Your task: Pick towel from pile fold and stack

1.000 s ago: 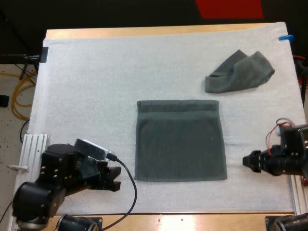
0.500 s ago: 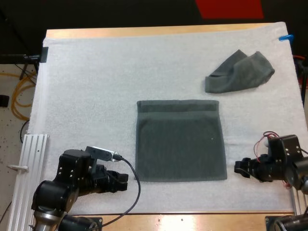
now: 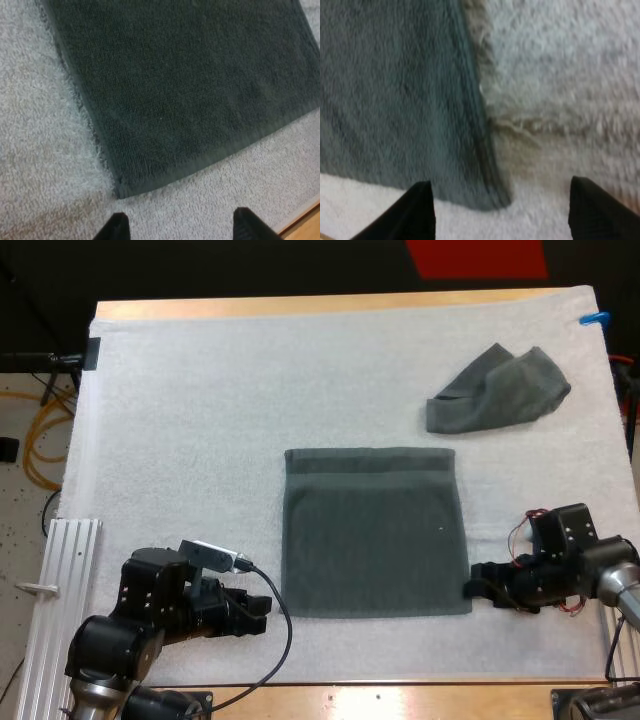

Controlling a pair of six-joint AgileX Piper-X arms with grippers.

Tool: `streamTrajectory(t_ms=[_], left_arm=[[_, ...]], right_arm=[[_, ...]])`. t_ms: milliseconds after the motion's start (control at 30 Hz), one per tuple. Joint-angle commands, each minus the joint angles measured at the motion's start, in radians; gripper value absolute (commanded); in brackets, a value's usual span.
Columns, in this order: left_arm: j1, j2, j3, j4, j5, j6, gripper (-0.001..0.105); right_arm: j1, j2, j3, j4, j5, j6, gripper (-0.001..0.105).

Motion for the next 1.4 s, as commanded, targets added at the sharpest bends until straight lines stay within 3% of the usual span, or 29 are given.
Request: streamTrajectory(t_ms=[0,300,467,567,667,733,867,967,1133,1367], left_arm=[[-0.001,0.004,-0.003,-0.015,0.007,-0.005,0.044],[-0.001,0.004,-0.003,-0.128,0.007,0.0,0.044],[-0.001,0.004,-0.003,-0.154,0.007,0.0,0.044],[-0.001,0.004,-0.003,-0.148,0.007,0.0,0.045],[-0.001,0.007,-0.003,-0.127,0.007,0.0,0.055],[-0.001,0.01,-0.001,-0.115,0.007,0.0,0.068],[-0.001,0.029,0.005,-0.115,0.007,-0.004,0.07],[-0.001,0.06,0.006,-0.115,0.007,-0.006,0.07],[-0.001,0.128,0.006,-0.115,0.007,-0.006,0.07],[-0.001,0.212,0.006,-0.132,0.067,-0.008,0.07]], right_arm=[[0.001,0.008,-0.001,-0.019,-0.014,-0.001,0.057],[0.026,0.107,-0.001,-0.054,-0.093,-0.001,0.057],[0.146,0.142,-0.001,-0.08,-0.098,0.003,0.057],[0.213,0.146,-0.001,-0.108,-0.048,0.046,0.057],[0.249,0.146,-0.001,-0.131,-0.014,0.064,0.056],[0.252,0.146,-0.004,-0.138,-0.002,0.07,0.056],[0.253,0.146,-0.004,-0.132,0.026,0.07,0.056],[0.253,0.146,-0.004,-0.129,0.077,0.07,0.044],[0.253,0.146,-0.004,-0.129,0.109,0.07,0.003],[0.253,0.128,-0.004,-0.128,0.109,0.07,0.0]])
